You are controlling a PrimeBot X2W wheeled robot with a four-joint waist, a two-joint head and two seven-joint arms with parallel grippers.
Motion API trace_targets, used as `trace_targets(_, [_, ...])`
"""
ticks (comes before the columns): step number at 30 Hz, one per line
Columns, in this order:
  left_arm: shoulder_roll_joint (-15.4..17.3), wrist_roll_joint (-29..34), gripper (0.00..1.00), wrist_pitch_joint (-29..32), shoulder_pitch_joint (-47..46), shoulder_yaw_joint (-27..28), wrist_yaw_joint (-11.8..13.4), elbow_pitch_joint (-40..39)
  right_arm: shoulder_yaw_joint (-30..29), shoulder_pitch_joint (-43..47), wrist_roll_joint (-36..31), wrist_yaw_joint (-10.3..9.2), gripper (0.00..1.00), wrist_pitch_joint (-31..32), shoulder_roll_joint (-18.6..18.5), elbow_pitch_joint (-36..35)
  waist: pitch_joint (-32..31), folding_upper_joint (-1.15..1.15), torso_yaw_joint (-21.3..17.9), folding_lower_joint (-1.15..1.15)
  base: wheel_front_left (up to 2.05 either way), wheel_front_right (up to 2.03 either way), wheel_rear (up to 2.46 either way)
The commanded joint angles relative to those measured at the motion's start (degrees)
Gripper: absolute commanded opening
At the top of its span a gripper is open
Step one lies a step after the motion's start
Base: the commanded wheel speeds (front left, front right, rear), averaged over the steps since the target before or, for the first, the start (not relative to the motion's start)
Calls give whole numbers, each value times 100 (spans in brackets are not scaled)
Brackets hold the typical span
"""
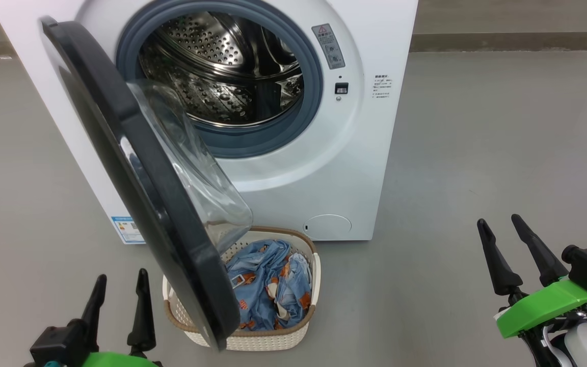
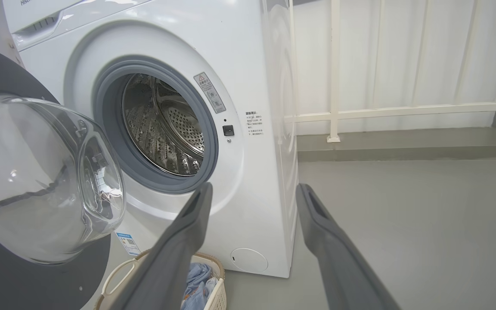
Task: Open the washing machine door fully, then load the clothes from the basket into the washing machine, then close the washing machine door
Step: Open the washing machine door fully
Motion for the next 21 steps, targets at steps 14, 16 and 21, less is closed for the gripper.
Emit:
trace_targets(14, [128, -55, 0, -163, -285, 168, 33, -173, 141, 0, 83, 33, 100, -71, -115, -46, -8, 0, 18, 0, 0, 0, 0])
trace_targets(16, [122, -49, 0, -215, -309, 177, 25, -262, 131, 1, 86, 33, 100, -71, -112, -46, -6, 0, 33, 0, 0, 0, 0])
trace_targets(21, [99, 15, 0, -324, -386, 188, 20, -608, 87, 14, 80, 33, 100, -71, -91, -62, -9, 0, 80, 0, 0, 0, 0])
